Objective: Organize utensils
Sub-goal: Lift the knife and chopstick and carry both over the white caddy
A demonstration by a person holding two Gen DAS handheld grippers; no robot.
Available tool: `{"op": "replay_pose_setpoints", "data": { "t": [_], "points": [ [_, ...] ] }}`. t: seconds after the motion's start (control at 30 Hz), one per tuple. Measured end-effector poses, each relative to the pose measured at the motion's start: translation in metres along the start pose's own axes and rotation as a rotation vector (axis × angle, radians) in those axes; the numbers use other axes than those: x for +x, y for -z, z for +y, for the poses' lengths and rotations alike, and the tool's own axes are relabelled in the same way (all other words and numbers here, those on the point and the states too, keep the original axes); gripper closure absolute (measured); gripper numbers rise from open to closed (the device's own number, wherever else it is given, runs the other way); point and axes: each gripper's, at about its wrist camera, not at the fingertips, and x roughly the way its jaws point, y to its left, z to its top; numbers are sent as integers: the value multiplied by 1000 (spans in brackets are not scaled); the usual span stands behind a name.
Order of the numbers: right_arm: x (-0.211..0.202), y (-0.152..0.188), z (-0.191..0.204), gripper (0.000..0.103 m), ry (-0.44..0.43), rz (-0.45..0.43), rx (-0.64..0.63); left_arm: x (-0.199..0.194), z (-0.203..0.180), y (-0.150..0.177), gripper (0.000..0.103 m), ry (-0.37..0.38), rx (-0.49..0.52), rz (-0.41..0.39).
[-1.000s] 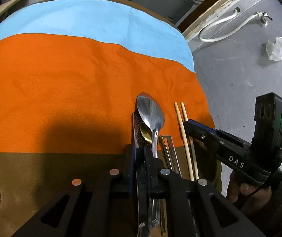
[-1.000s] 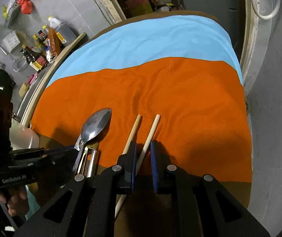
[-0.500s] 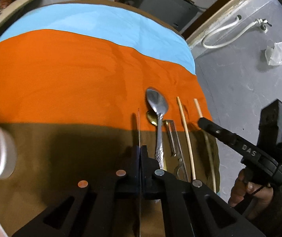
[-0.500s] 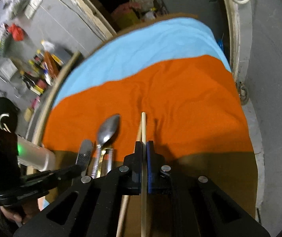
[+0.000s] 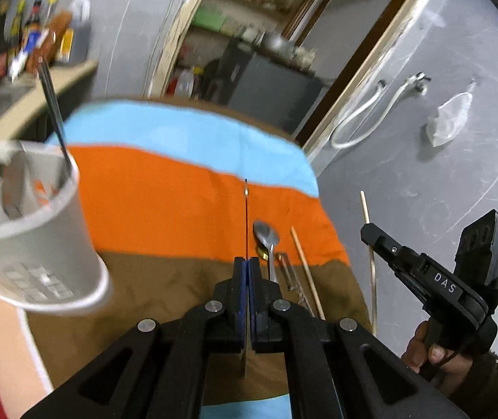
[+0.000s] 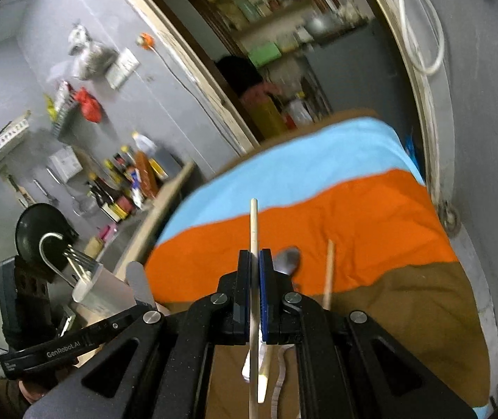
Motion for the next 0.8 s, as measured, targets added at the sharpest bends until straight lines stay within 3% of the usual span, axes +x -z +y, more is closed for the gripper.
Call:
{"op": "replay_pose_setpoints", "data": {
  "t": [0.23,0.5,0.8],
  "points": [
    [-16,-18,45,99,-31,-113,-49,-43,3,-25,101,21,79,-134],
    [-34,-41,99,99,-109,-331,-52,-97,18,-47,101,50,86,-224],
    [-12,-44,177,98,-214,-432,-101,-159,64,-62,101,-5,48,-309]
  ]
}}
